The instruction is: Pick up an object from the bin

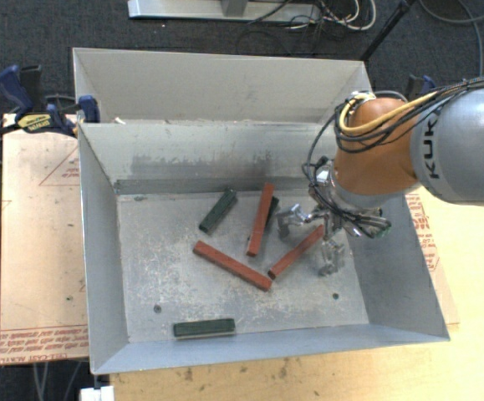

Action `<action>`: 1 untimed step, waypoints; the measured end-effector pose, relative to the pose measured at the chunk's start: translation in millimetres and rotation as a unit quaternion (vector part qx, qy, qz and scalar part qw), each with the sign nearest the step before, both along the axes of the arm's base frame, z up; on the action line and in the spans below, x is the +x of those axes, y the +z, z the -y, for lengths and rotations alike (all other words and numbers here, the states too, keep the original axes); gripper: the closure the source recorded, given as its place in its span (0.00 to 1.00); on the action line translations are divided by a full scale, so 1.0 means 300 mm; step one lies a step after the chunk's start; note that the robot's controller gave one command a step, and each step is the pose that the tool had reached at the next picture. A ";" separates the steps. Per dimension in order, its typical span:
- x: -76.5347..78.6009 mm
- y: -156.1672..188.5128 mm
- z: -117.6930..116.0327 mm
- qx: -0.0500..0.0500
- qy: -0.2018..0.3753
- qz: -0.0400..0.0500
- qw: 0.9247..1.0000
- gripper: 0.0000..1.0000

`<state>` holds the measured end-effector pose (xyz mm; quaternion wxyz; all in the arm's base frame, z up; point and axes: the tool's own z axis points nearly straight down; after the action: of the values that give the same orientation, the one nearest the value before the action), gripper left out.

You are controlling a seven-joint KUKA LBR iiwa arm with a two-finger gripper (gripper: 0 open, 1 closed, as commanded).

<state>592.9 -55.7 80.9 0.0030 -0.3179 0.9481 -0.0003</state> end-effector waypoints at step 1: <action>0.027 -0.074 0.003 0.000 0.102 -0.002 0.995 1.00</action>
Offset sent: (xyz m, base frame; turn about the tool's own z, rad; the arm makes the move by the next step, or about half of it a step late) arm 0.0000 0.0000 0.0000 0.0000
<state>601.0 -56.4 58.8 0.0013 -0.4126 0.9109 0.0005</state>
